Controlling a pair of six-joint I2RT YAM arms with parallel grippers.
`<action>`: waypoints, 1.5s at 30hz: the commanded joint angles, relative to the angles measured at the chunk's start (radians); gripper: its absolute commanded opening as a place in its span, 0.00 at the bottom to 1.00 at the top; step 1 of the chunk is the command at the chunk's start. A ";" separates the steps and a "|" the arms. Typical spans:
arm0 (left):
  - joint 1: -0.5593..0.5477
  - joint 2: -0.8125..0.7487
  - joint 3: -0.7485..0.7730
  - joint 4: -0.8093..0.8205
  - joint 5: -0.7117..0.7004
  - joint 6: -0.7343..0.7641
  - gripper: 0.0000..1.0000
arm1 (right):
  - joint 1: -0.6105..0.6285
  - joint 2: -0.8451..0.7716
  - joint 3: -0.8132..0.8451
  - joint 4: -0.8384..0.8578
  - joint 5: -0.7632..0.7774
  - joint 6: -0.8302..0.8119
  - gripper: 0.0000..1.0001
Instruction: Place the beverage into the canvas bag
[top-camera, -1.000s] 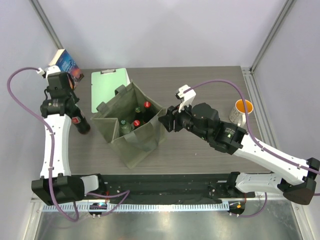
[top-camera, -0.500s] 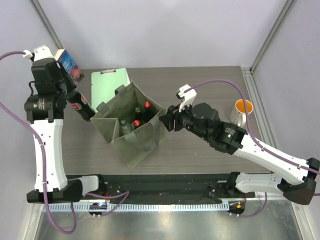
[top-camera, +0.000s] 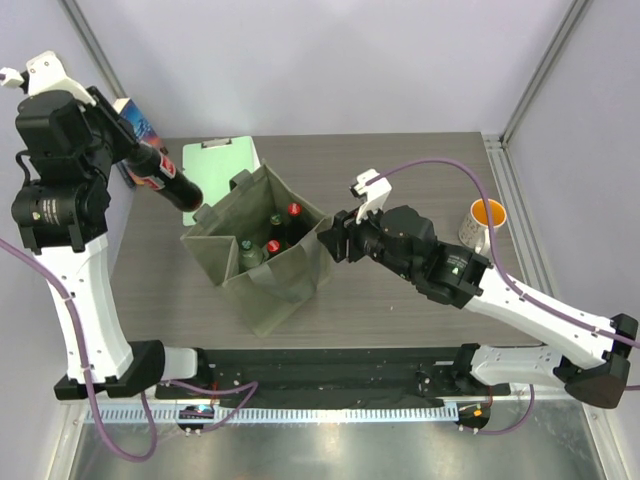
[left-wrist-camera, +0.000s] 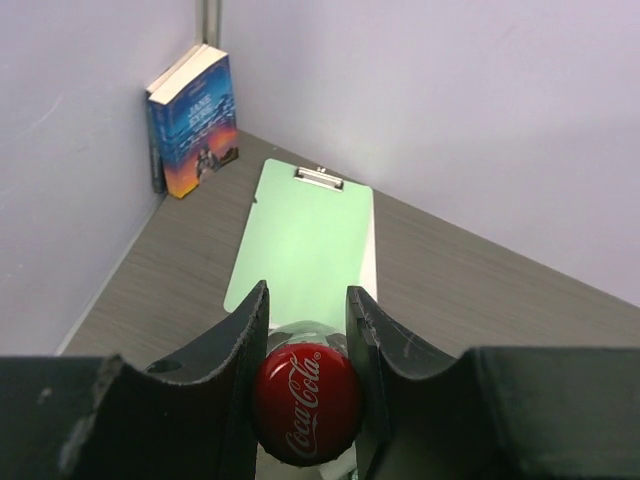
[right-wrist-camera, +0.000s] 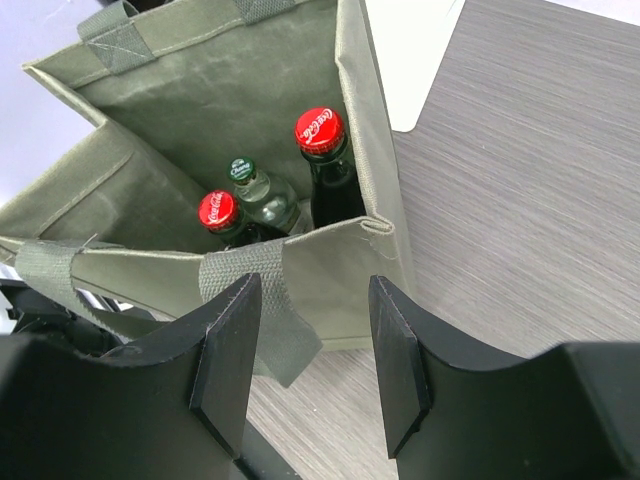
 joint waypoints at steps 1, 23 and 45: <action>-0.015 -0.004 0.082 0.248 0.088 -0.086 0.00 | 0.001 0.011 0.011 0.022 0.007 0.017 0.52; -0.141 0.102 0.274 0.326 0.077 -0.097 0.00 | -0.001 0.068 0.027 0.013 -0.009 0.011 0.52; -0.142 -0.001 0.240 0.299 0.186 -0.129 0.00 | 0.001 0.080 0.036 0.004 0.023 0.019 0.52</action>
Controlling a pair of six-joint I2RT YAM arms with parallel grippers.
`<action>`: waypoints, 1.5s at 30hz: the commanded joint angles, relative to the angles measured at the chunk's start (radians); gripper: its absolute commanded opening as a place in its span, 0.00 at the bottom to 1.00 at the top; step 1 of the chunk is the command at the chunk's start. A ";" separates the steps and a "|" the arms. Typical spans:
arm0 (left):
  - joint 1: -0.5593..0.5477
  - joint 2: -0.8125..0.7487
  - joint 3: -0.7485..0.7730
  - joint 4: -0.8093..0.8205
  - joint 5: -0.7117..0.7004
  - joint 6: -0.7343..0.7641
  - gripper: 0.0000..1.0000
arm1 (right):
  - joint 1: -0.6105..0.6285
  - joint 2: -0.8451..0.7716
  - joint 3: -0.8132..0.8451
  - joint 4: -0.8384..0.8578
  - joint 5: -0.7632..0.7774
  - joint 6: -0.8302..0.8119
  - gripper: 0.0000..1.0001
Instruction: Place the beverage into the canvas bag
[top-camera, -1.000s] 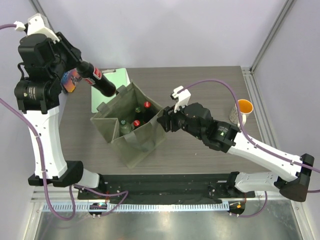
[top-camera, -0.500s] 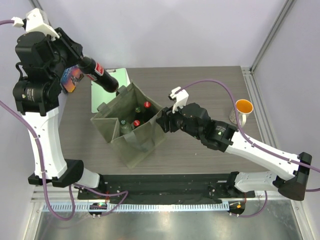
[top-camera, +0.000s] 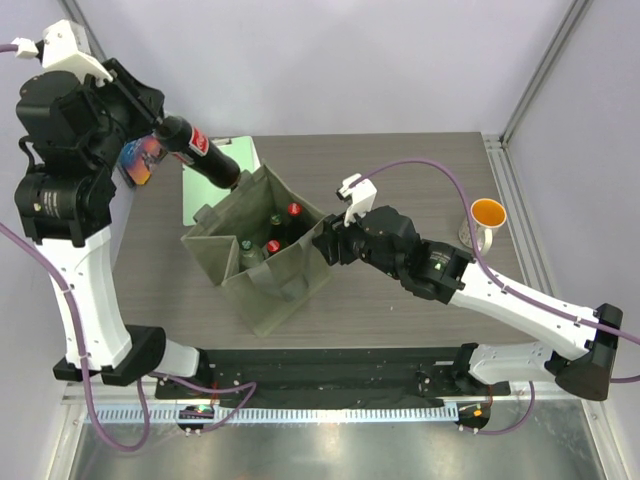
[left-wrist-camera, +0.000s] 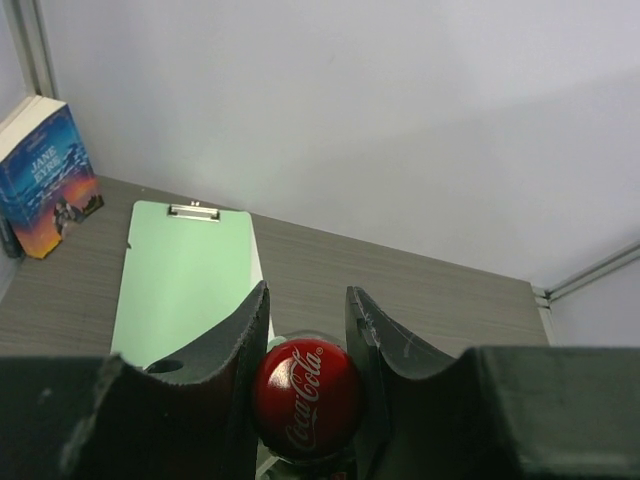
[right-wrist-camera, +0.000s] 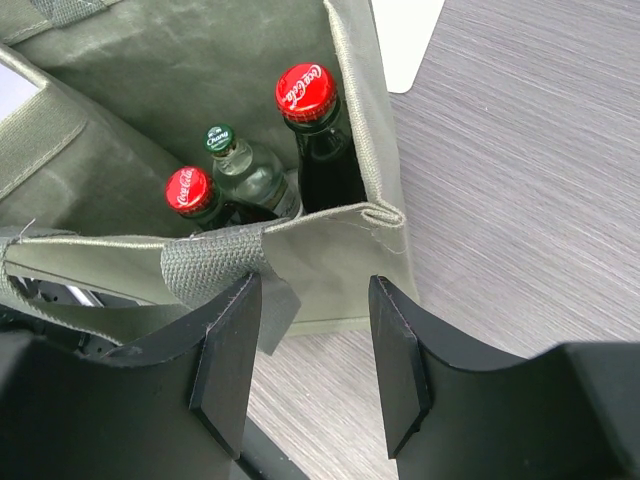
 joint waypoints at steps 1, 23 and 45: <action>-0.003 -0.108 0.031 0.259 0.082 -0.074 0.00 | 0.001 0.006 0.035 0.027 0.023 0.002 0.52; -0.004 -0.286 -0.361 0.310 0.156 -0.070 0.00 | 0.001 -0.012 0.039 0.009 0.023 0.020 0.52; -0.006 -0.335 -0.519 0.087 0.102 0.060 0.00 | 0.001 -0.072 0.020 0.004 0.050 0.008 0.52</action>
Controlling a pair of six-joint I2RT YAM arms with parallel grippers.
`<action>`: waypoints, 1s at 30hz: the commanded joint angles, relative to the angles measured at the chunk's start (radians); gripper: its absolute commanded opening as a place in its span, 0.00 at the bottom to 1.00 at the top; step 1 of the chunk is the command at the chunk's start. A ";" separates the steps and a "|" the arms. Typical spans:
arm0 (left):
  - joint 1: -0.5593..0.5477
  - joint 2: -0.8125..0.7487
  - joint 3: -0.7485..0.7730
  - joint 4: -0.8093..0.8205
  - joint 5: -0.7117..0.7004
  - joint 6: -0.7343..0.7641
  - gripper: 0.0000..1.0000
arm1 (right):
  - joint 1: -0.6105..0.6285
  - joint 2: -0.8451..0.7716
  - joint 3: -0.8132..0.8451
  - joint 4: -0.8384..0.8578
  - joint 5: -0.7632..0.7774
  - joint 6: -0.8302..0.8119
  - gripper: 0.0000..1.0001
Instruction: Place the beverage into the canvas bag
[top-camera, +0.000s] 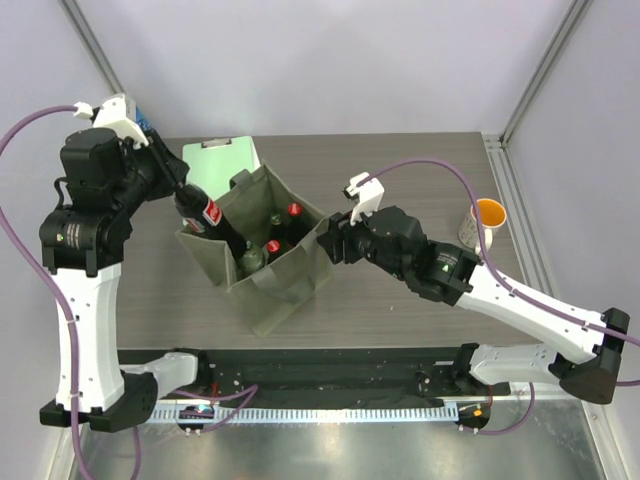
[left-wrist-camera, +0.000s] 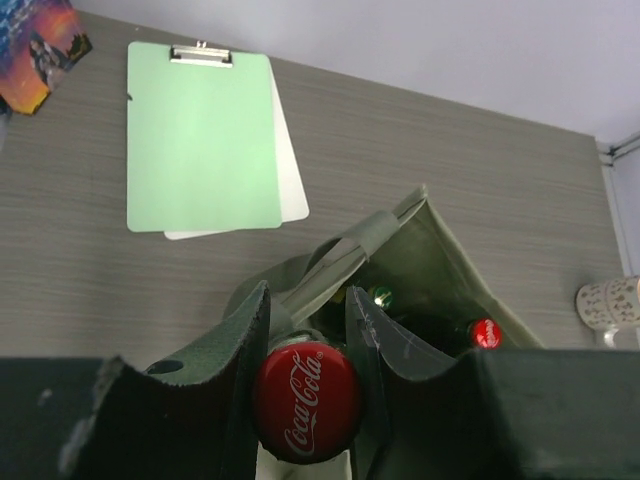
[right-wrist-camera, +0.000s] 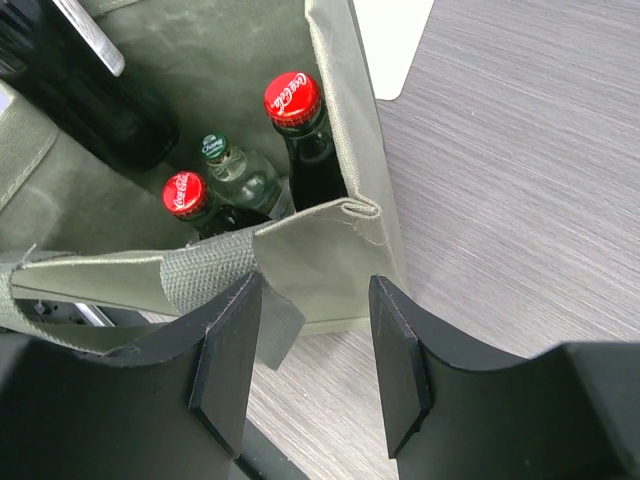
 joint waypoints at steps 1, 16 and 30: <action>-0.003 -0.068 -0.014 0.109 -0.027 0.028 0.00 | 0.001 -0.042 0.018 0.018 0.027 0.001 0.52; -0.005 -0.172 -0.243 0.170 -0.021 0.077 0.00 | 0.001 -0.029 0.032 0.029 0.020 0.007 0.52; -0.049 -0.200 -0.374 0.268 0.013 0.066 0.00 | 0.001 -0.044 0.001 0.044 0.025 0.010 0.53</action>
